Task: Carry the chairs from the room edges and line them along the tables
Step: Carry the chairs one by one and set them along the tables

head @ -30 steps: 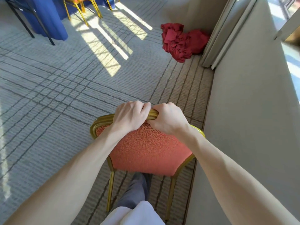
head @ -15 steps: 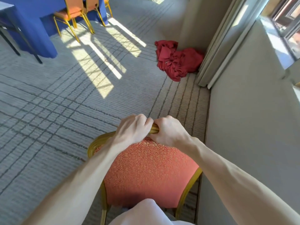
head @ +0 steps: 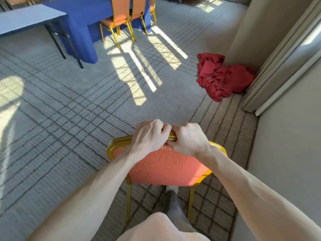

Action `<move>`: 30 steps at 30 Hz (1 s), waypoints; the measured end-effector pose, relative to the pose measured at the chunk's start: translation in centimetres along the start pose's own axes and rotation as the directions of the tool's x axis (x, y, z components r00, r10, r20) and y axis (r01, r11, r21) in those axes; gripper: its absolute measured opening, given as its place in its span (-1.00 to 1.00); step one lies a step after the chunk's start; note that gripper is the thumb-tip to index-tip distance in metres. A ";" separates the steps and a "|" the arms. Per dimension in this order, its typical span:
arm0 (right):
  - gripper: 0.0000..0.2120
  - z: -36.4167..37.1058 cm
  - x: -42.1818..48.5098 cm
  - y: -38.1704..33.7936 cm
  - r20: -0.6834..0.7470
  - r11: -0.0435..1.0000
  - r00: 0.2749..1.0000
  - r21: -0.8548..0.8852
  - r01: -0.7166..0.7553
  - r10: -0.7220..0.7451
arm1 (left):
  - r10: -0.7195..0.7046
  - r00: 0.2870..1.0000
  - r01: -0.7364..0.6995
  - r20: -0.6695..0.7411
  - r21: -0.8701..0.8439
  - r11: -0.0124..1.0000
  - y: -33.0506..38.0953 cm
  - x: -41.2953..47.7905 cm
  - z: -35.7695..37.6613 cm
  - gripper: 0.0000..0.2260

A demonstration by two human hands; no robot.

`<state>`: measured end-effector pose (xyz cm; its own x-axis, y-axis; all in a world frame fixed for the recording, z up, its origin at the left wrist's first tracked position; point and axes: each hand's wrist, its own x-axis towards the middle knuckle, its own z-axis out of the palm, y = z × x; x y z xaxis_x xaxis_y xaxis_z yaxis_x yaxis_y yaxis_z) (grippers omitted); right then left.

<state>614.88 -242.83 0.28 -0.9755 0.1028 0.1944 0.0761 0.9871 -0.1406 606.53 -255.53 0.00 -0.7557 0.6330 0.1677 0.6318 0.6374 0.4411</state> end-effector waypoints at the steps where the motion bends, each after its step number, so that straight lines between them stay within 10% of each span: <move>1: -0.59 0.8 0.4 0.7 -0.002 1.000 1.000 -0.003 0.007 -0.007 | -0.016 1.000 0.016 0.012 0.008 1.000 -0.2 0.5 0.7 -0.54; 7: -0.72 3.5 5.6 5.5 0.237 0.998 0.970 0.054 0.040 -0.052 | -0.073 0.991 0.068 0.111 0.047 0.997 -1.2 6.5 4.3 -0.58; 16: -0.81 2.9 19.7 10.6 0.225 0.981 0.964 0.103 -0.166 0.140 | -0.297 0.950 0.305 0.096 -0.086 0.948 -3.6 20.9 3.7 -0.57; 30: -0.76 5.1 35.4 17.8 0.137 0.986 0.986 0.127 -0.113 0.095 | -0.228 0.964 0.236 -0.137 0.042 0.971 -7.6 37.3 4.8 -0.60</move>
<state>580.66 -222.23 -0.34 -0.9828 0.1788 0.0457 0.1589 0.9457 -0.2835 574.41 -234.62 -1.33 -0.8963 0.4044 0.1820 0.4424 0.7867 0.4306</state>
